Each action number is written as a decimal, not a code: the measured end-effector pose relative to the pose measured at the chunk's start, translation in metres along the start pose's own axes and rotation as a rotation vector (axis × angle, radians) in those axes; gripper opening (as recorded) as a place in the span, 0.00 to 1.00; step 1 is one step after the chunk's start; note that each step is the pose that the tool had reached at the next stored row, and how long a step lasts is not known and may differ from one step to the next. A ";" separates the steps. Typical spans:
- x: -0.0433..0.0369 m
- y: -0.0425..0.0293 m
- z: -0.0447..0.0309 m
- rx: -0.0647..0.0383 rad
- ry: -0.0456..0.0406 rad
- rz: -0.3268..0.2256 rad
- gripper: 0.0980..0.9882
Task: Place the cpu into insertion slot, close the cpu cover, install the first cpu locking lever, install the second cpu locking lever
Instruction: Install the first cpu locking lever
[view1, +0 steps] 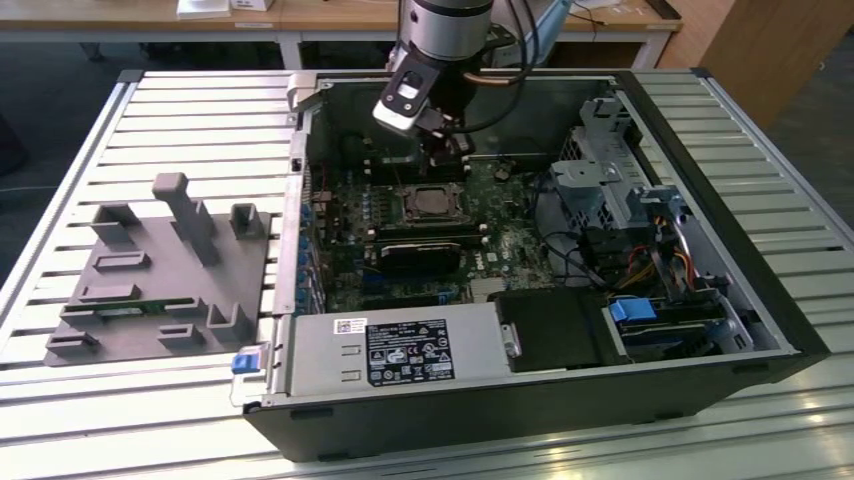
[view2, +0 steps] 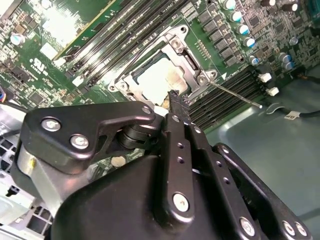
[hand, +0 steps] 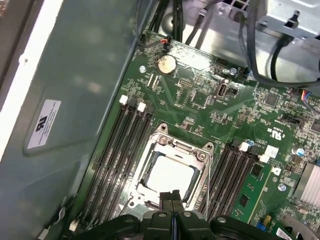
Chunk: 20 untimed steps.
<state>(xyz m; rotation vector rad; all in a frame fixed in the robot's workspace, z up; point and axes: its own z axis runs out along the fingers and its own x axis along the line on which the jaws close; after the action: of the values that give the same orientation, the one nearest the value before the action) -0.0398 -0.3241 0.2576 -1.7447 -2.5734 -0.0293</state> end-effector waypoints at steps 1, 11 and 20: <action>0.0000 0.0000 0.0000 0.000 0.0000 -0.008 0.01; 0.0000 0.0000 0.0000 0.003 -0.0002 -0.074 0.01; 0.0000 0.0000 0.0000 0.004 -0.0003 -0.113 0.01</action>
<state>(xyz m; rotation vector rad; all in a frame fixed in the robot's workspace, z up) -0.0398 -0.3241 0.2576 -1.5959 -2.6671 -0.0264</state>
